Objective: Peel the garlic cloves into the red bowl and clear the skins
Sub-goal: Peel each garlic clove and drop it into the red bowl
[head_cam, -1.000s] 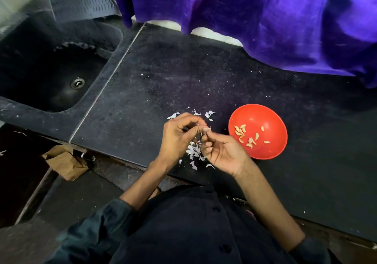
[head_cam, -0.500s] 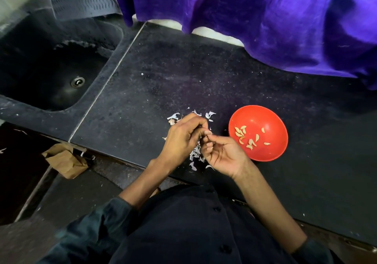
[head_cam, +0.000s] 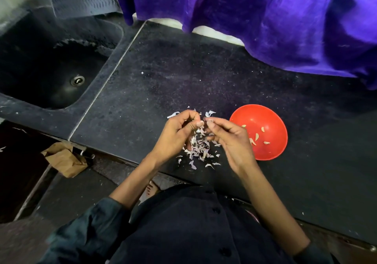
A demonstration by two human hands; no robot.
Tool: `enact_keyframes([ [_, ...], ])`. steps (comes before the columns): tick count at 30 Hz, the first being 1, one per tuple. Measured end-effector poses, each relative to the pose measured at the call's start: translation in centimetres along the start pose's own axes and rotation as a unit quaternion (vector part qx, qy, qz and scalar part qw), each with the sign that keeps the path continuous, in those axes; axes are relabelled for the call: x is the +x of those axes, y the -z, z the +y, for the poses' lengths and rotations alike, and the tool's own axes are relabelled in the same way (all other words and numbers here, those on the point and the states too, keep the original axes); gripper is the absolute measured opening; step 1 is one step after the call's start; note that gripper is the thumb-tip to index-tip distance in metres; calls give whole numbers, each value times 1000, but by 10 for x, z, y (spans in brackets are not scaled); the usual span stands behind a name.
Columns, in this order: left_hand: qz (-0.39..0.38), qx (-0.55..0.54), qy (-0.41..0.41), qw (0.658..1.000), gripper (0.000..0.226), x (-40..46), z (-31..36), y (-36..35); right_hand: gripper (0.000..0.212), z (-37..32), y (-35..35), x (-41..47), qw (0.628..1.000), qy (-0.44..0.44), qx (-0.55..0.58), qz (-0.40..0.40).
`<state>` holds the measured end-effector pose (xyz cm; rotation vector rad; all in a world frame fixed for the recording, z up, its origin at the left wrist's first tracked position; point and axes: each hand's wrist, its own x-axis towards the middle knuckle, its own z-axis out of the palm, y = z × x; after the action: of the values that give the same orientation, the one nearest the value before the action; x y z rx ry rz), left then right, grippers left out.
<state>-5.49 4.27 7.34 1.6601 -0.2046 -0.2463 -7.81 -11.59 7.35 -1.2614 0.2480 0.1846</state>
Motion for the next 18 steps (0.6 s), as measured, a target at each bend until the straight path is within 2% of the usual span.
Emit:
enact_keyframes([
  [2,-12,-7,9,1000,11,0,0,0,16,-3,-1,1,998,41,-51,-6],
  [5,-3,-11,-14,1000,9,0,-3,0,15,-4,-4,-1,997,41,-54,-21],
  [14,51,26,-94,994,8,-2,-4,-7,23,-9,-7,-6,986,-100,125,-38],
  [18,74,41,-109,990,8,-2,-3,-9,14,-10,-8,-4,974,-117,194,-22],
])
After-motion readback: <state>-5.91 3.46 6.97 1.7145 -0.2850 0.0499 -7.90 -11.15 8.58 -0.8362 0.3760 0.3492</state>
